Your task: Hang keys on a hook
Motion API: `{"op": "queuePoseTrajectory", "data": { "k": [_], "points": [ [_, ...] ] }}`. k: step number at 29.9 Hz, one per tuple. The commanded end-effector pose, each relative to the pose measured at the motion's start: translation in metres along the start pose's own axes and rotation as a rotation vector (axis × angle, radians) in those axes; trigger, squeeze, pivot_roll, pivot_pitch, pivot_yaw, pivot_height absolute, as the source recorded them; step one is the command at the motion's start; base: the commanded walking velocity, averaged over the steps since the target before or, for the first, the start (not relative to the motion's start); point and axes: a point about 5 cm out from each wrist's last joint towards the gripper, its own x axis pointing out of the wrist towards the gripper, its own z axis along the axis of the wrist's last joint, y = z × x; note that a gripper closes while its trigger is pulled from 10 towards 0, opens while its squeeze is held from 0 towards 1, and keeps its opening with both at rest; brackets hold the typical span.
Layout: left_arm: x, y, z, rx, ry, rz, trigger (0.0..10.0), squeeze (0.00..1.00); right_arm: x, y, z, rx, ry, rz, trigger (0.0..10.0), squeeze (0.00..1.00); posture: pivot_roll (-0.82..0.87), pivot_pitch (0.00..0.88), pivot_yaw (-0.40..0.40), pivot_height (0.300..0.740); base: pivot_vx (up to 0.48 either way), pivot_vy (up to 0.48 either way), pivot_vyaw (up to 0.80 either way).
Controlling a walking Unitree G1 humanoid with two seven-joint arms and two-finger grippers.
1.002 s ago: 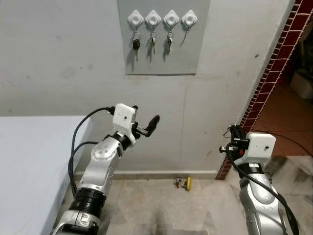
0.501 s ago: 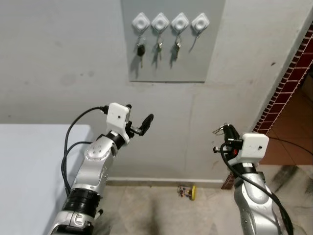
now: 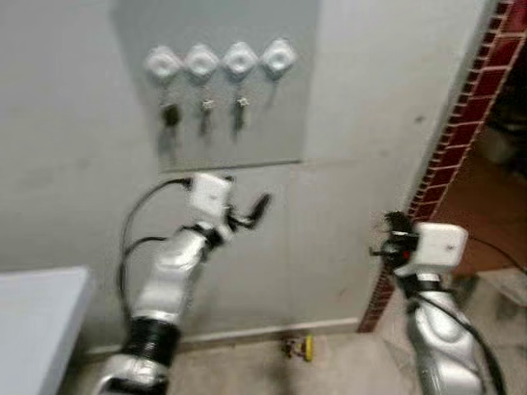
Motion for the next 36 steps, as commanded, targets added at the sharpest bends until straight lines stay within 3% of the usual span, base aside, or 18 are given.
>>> {"op": "queuePoseTrajectory", "data": {
  "k": [1,9,19,26,36],
  "points": [
    [-0.006,0.016,0.006,0.039,-0.001,0.042,10.0,0.0,0.002,0.014,0.003,0.016,-0.016,0.036,10.0,0.0,-0.05,0.0,0.035,0.74,0.0,0.0,0.0],
    [-0.003,0.008,0.017,0.041,-0.038,0.018,10.0,0.0,-0.001,0.014,0.002,-0.001,0.006,0.09,10.0,0.0,-0.05,0.0,0.03,0.74,0.0,0.0,0.0],
    [0.002,0.005,0.052,0.038,-0.153,-0.013,10.0,0.0,0.003,0.011,0.007,-0.083,0.01,0.281,10.0,0.0,-0.05,0.0,0.017,0.74,0.0,0.0,0.0],
    [-0.01,0.004,0.065,0.051,-0.189,-0.03,10.0,0.0,0.013,0.007,0.015,-0.14,0.012,0.392,10.0,0.0,-0.04,0.0,0.007,0.74,0.0,0.0,0.0],
    [-0.023,0.01,0.071,0.051,-0.189,-0.004,10.0,0.0,0.031,0.021,0.036,-0.159,-0.058,0.561,10.0,0.0,-0.02,0.0,0.012,0.74,0.0,0.0,0.0]
  ]
}}
